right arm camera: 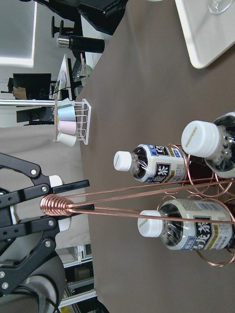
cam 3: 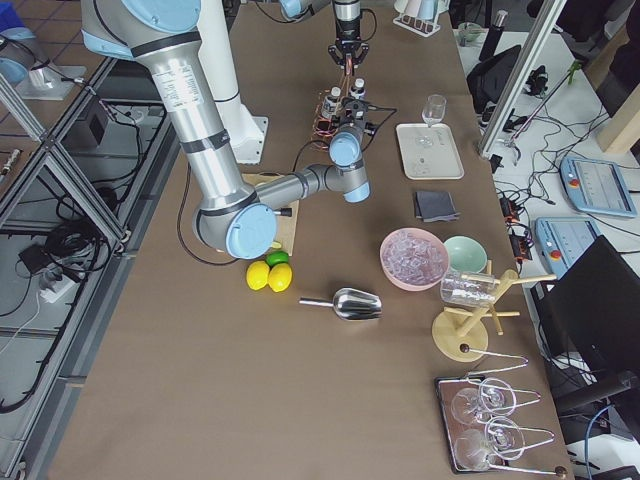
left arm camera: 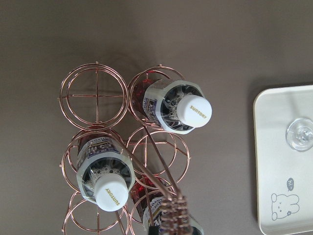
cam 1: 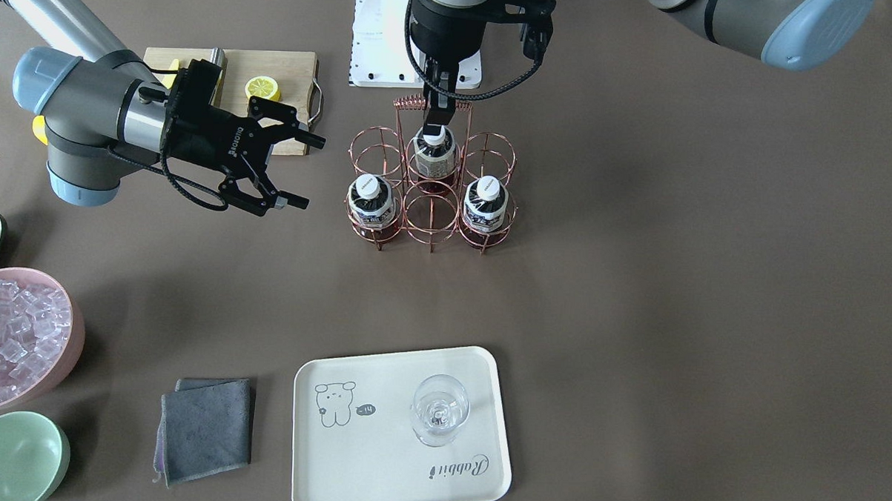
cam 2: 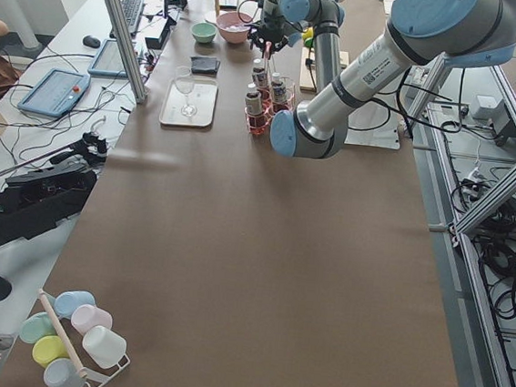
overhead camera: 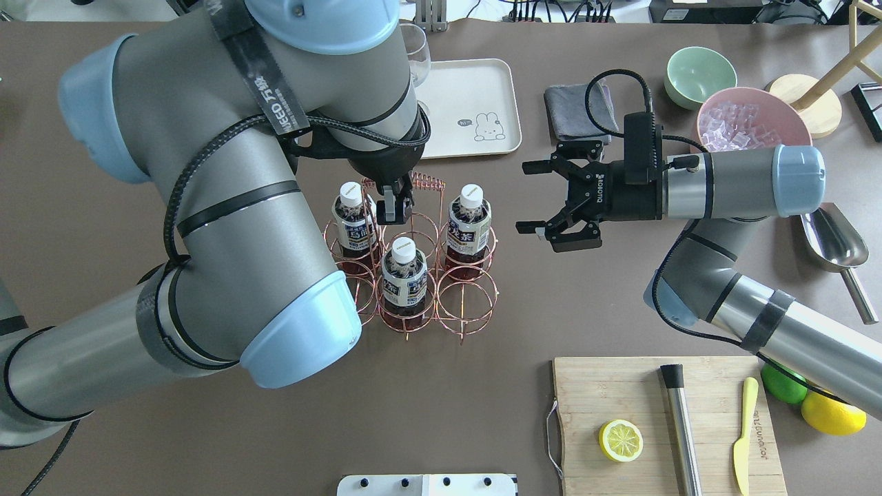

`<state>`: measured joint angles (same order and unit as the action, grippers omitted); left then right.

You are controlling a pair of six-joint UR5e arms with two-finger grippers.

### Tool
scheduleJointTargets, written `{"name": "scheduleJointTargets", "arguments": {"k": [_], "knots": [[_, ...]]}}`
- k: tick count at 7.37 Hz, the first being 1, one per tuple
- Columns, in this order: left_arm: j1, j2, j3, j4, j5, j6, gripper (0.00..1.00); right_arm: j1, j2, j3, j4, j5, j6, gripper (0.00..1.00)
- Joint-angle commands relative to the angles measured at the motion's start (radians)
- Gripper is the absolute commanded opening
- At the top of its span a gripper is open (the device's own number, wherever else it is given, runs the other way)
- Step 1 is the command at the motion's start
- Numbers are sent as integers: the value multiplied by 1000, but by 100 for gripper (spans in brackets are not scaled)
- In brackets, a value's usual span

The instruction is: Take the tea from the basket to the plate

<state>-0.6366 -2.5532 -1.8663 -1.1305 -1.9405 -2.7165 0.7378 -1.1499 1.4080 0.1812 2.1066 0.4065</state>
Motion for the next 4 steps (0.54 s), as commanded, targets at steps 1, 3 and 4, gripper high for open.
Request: {"name": "scheduleJointTargets", "arguments": {"k": [1,3,4], "knots": [[0,4,-2,1,0,0,0,-29,22,-6,-2,-20,0,99],[0,5,-4,1,0,-2,0,-44,54,-30,-3,-37,-2,99],[0,5,-4,1,0,-2,0,-49,74,-50,-3,-46,-2,99]]}}
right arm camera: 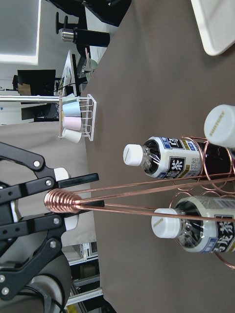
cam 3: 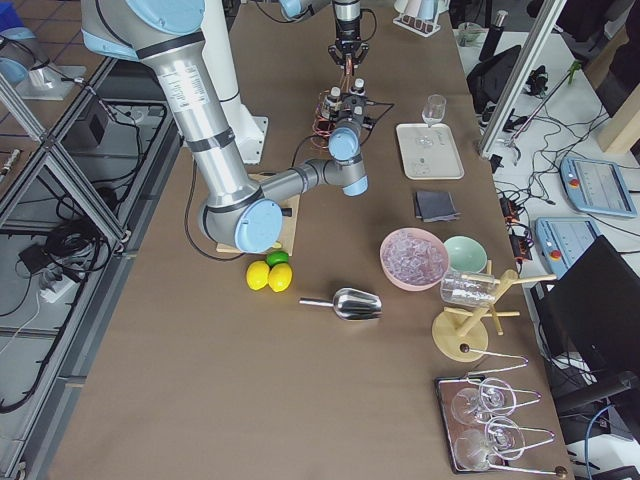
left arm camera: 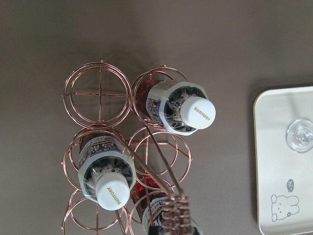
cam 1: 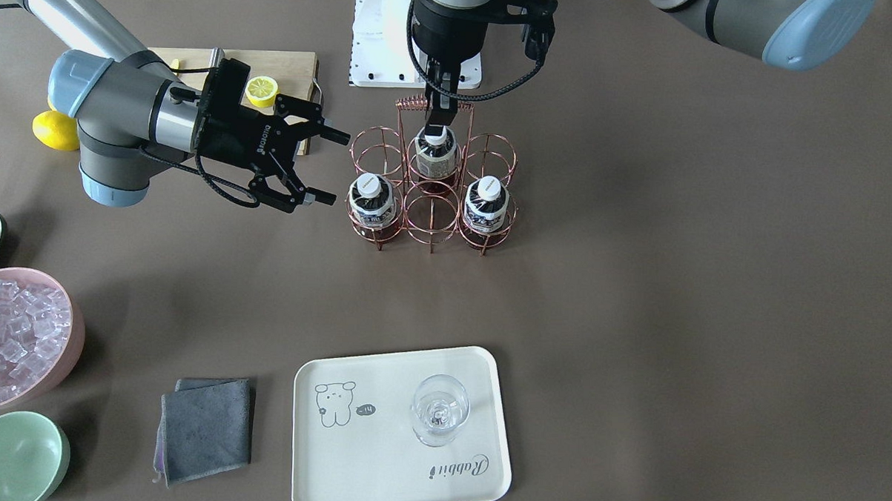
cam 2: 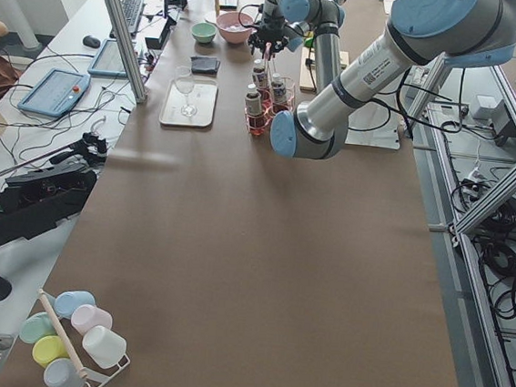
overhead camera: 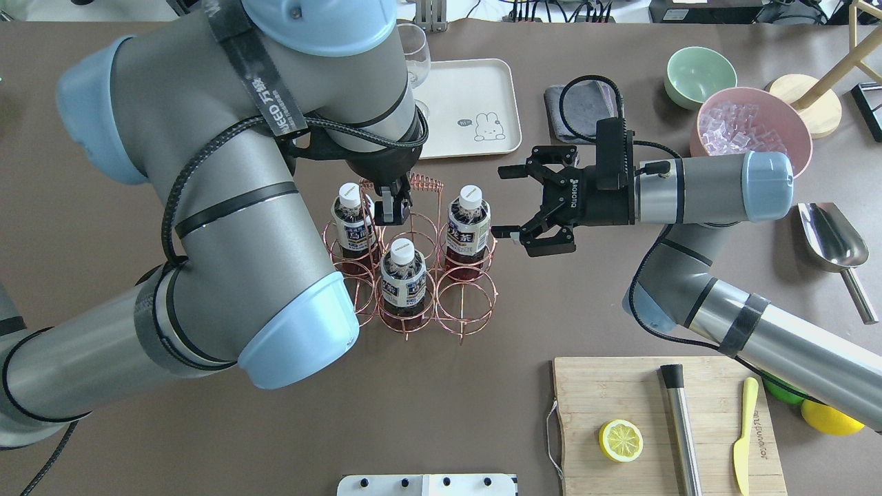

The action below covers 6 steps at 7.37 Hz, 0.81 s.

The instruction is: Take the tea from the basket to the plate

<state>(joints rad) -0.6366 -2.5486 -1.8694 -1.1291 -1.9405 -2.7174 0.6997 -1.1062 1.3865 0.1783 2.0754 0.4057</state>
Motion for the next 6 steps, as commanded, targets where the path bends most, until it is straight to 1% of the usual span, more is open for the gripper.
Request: {"name": "scheduleJointTargets", "arguments": {"k": [1,2,4,6], "knots": [[0,1,-1,0,0,-1,0,-20,45,-49,0,-27,-1,99],[0,2,-1,0,0,-1,0,-32,46,-52,-2,-44,-2,99],[0,2,-2,0,0,-1,0,-43,71,-70,-3,-57,-2,99],[0,2,-2,0,0,-1,0,-49,72,-70,-5,-64,-2,98]]}}
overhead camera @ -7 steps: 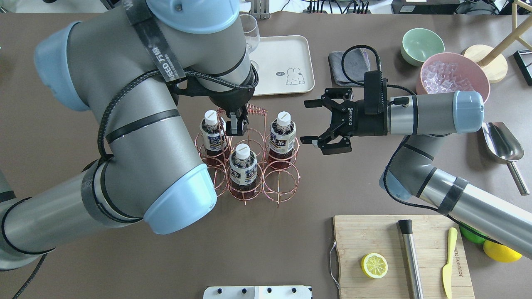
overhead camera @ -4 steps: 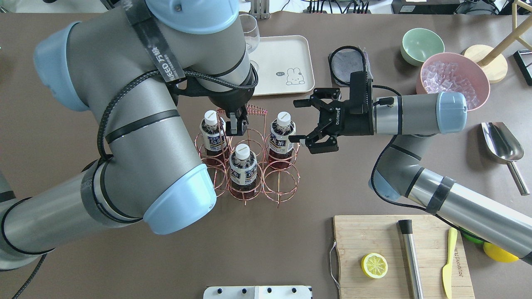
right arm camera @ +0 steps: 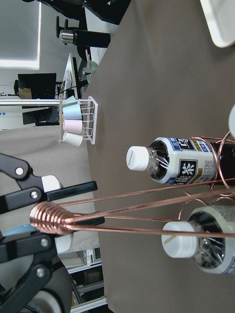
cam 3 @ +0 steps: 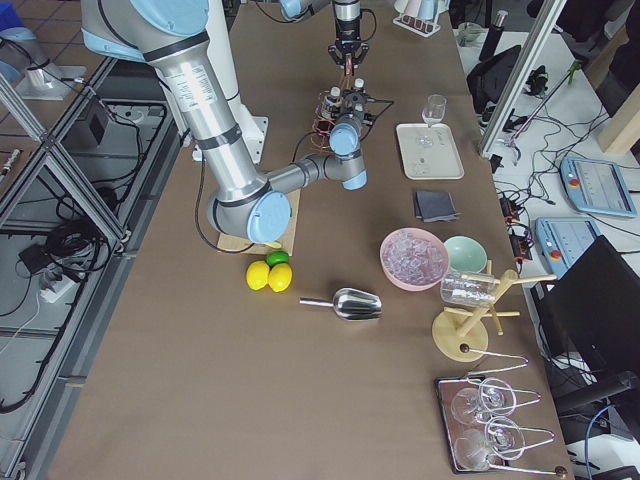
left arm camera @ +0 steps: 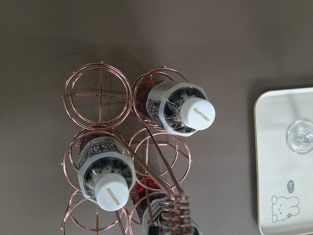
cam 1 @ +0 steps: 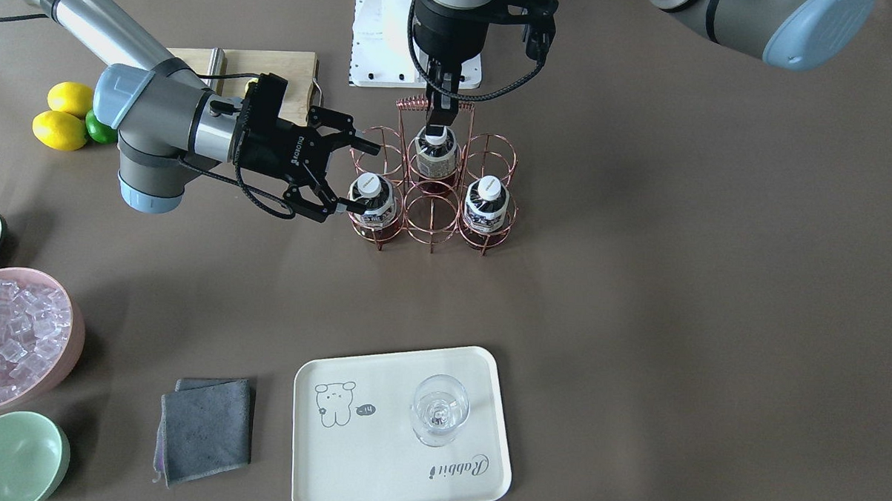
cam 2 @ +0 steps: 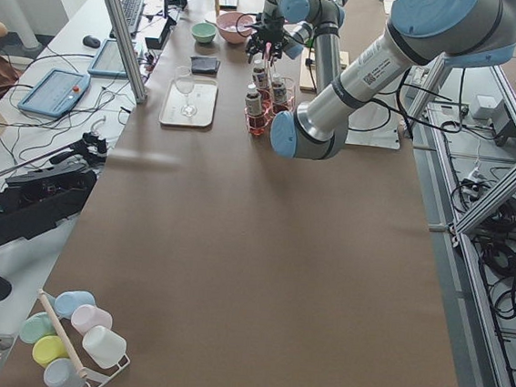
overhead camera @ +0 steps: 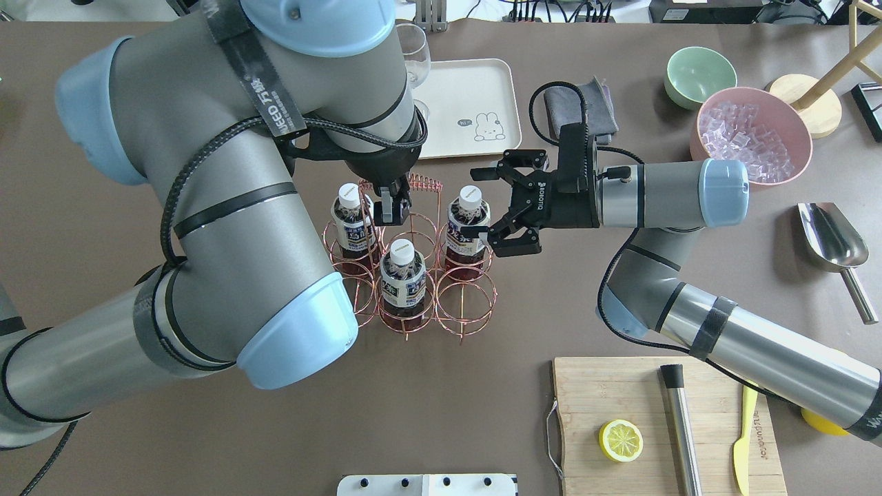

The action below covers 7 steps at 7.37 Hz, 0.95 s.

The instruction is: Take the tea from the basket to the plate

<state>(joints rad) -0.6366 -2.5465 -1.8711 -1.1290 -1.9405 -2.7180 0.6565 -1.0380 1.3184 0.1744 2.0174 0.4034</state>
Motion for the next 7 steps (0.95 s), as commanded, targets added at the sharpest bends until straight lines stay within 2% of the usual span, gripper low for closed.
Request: {"name": "scheduleJointTargets", "arguments": {"k": [1,3,7], "knots": [[0,0,0,0,0,0,0,-8,3,-2,-3,-6,0,96],[-2,2,-2,0,0,0,0,-8,3,-8,-3,-14,2,87],[-2,2,-5,0,0,0,0,2,3,-16,-10,-26,5,86]]}}
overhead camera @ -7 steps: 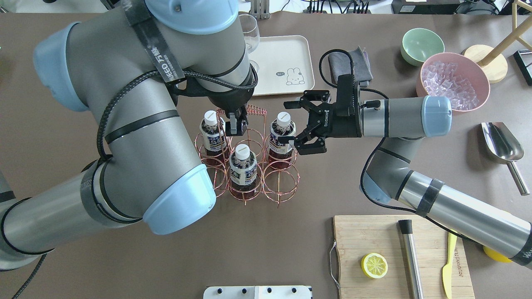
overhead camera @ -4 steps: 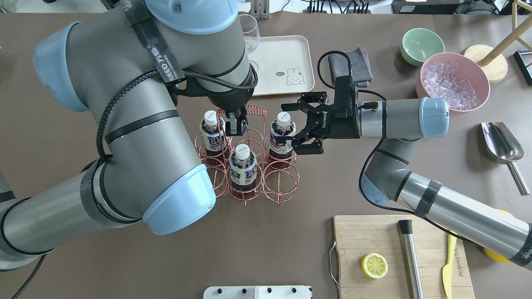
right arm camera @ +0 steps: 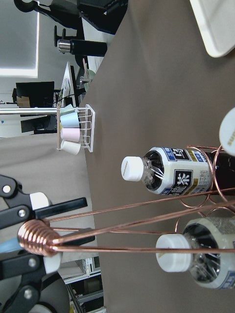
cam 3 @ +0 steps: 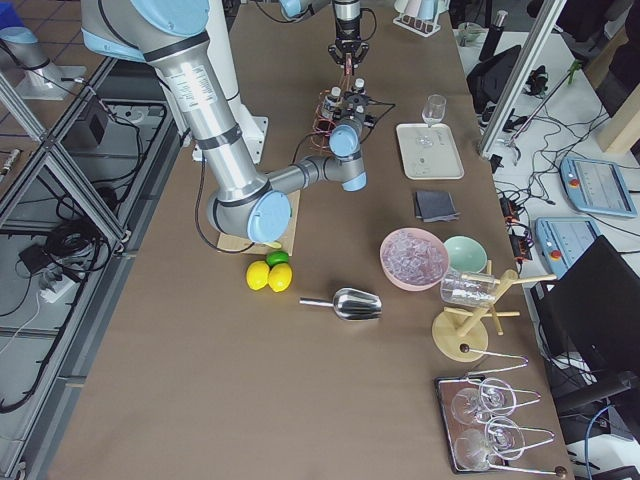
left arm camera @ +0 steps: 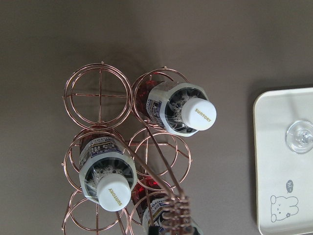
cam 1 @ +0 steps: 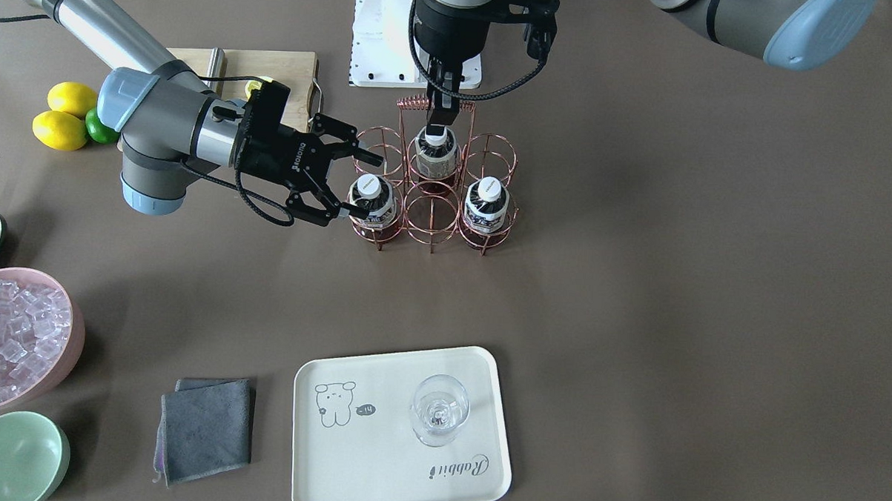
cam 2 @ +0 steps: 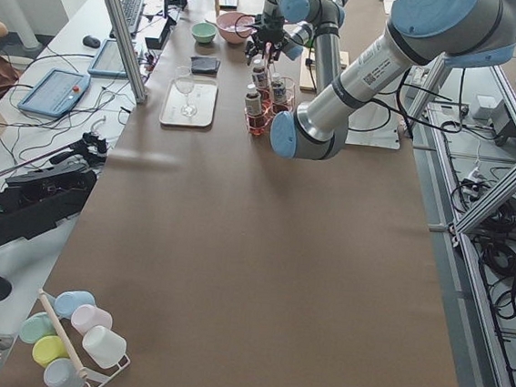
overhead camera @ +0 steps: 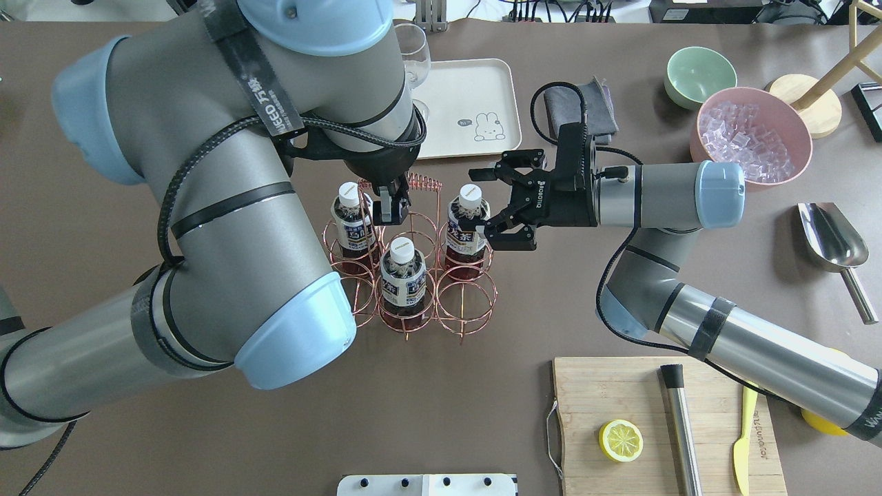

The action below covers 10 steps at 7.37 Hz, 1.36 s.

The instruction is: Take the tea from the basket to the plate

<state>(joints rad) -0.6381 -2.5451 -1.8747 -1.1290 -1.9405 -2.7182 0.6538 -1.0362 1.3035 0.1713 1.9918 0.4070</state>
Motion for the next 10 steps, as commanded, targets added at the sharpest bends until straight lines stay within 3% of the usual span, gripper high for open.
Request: {"name": "scheduleJointTargets", "arguments": {"k": [1,3,5,6,10], "knots": [[0,0,-1,1,0,-2,0,9,2,-1,-9,-1,12,77],[0,-1,-3,2,2,-3,0,17,16,-1,-9,-2,58,52],[0,0,-3,2,2,-5,0,17,16,-1,-9,-1,81,7],[0,0,-3,2,2,-8,0,20,16,-1,-9,-1,79,0],[3,-1,-1,2,2,-8,0,62,19,40,-30,8,90,0]]}}
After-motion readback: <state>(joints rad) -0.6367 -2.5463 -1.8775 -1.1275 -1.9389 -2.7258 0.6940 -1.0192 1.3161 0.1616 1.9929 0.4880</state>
